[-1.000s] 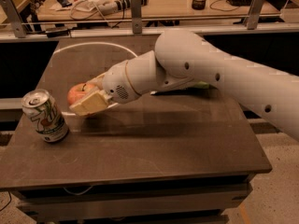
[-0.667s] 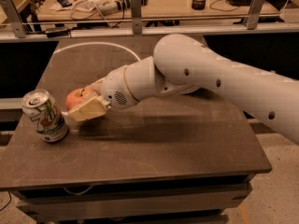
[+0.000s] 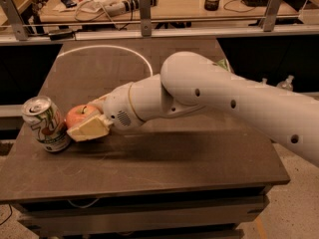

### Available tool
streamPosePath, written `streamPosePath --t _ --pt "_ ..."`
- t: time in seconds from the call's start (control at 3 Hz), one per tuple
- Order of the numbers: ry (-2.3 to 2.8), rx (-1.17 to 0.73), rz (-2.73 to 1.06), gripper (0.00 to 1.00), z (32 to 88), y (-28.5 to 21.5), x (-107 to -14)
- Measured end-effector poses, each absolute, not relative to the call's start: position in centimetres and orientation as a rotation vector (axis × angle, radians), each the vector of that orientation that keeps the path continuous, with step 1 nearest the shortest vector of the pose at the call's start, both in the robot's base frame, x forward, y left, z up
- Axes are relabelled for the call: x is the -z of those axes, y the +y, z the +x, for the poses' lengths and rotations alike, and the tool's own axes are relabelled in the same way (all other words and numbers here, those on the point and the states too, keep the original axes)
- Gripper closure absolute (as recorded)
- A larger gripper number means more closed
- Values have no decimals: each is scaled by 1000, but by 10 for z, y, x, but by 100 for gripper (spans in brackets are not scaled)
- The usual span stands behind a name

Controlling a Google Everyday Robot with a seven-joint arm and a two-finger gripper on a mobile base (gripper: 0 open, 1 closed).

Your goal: Move apple near 7up can

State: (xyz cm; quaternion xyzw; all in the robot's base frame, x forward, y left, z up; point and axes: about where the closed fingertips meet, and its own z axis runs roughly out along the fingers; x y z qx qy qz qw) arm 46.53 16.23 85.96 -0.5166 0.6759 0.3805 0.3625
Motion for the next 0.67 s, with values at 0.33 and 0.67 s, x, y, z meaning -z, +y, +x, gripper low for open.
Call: streamPosePath --t 0.33,0.67 --pt "1776 -990 -1328 100 463 162 -853" --pt "1773 -988 -1332 82 461 163 -855"
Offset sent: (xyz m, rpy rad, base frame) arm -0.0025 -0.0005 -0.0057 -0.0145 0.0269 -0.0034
